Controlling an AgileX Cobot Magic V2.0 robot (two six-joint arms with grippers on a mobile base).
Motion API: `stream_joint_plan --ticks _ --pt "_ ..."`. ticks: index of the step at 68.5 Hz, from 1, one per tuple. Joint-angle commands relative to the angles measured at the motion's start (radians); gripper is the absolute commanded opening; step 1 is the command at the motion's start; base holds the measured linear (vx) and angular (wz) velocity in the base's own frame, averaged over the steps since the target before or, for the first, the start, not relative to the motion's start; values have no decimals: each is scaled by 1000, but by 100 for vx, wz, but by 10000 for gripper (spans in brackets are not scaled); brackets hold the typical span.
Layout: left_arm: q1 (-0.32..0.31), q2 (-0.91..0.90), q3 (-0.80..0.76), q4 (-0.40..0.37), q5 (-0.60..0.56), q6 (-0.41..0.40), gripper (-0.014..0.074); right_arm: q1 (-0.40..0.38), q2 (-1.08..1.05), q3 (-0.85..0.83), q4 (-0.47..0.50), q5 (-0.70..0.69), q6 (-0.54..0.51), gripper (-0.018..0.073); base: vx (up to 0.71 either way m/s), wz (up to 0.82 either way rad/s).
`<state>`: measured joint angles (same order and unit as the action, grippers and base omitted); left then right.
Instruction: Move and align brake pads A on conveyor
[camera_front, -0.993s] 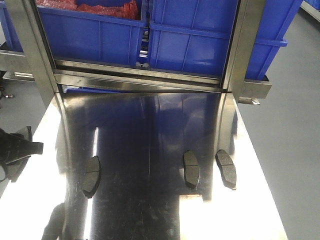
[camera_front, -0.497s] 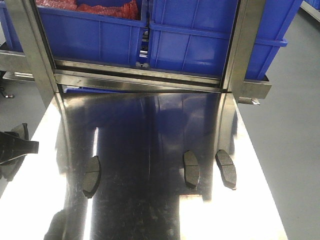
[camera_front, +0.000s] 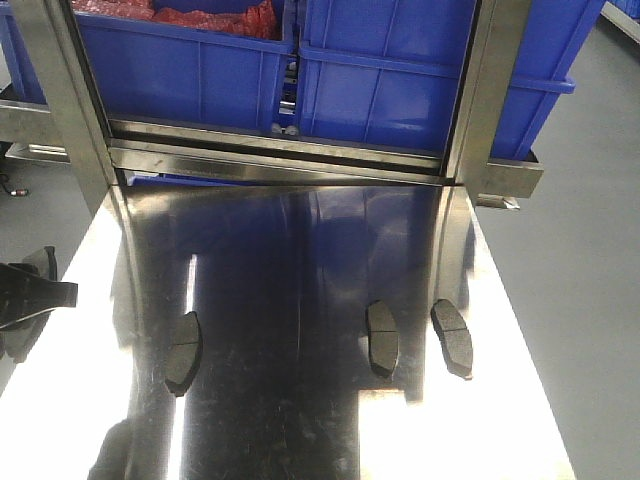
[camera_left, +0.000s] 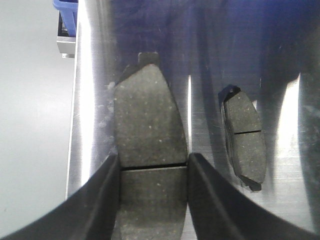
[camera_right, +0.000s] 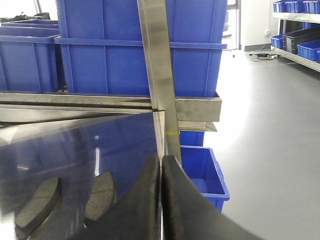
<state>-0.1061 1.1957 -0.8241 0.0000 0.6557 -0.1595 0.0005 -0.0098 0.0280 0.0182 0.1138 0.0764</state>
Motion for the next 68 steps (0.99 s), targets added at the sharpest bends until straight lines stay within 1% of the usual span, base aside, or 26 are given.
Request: stream_joint_plan --ticks 1,18,23,30,38,45,54,62,68 --pt "-5 -25 -25 0 -59 -10 76 -1 -16 20 -6 -74 -8 -2 0 0" --pt "-5 -25 -25 0 -59 -10 76 -1 -16 15 -18 -97 -17 -2 0 0" --pt "-5 -25 -25 0 -59 -10 76 -1 -7 -26 -18 -45 -18 -2 0 0" --pt "-5 -25 -25 0 -59 -10 76 -1 52 -135 -91 79 -18 -2 0 0" --pt "-5 -25 -25 0 -59 -10 76 -1 178 -305 -166 211 -11 -2 0 0" --pt "-5 -25 -25 0 -59 -10 76 -1 290 -433 -167 287 -10 -2 0 0" --pt "-5 -25 -25 0 -59 -10 76 -1 390 -524 -167 348 -11 -2 0 0" --pt "-5 -25 -25 0 -59 -10 76 -1 429 -528 -166 343 -11 1 0 0" --pt "-5 -25 -25 0 -59 -10 76 -1 436 -528 -166 346 -11 34 0 0"
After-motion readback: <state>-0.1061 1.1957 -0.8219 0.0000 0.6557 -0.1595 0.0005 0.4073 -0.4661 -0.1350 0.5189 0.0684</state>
